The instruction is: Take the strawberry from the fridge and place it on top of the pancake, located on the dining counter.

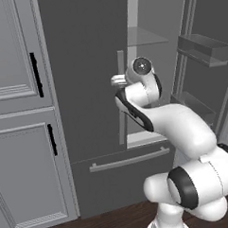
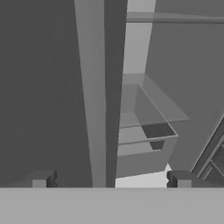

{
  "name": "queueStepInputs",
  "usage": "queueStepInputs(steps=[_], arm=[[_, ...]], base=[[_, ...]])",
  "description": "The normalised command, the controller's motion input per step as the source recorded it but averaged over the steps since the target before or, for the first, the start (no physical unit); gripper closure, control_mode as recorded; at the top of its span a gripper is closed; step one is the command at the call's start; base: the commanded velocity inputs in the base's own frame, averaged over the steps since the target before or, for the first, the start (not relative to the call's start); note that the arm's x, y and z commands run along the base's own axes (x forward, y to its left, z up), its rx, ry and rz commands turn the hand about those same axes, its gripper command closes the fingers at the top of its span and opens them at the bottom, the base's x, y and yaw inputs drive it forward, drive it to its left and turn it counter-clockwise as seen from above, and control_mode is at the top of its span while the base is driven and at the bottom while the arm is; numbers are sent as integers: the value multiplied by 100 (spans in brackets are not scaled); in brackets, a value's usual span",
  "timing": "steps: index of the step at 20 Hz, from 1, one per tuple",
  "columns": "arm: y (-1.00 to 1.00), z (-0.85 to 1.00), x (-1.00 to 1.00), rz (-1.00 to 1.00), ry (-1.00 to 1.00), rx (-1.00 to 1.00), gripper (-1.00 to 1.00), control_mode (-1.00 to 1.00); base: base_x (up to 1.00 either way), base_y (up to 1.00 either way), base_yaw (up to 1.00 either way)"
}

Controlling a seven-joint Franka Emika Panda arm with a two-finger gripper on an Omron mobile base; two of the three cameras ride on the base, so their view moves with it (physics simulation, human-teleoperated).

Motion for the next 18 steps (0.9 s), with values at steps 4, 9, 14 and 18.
queueStepInputs(steps=[4, 9, 14, 18], arm=[[0, 0, 51, 0, 0, 1, -100, -100], [0, 0, 55, 2, 5, 1, -100, -100], [0, 0, 65, 7, 8, 1, -100, -100], [0, -1, 66, 5, 4, 0, -100, -100]], base=[[0, 0, 0], [0, 0, 0], [0, 0, 0], [0, 0, 0]])
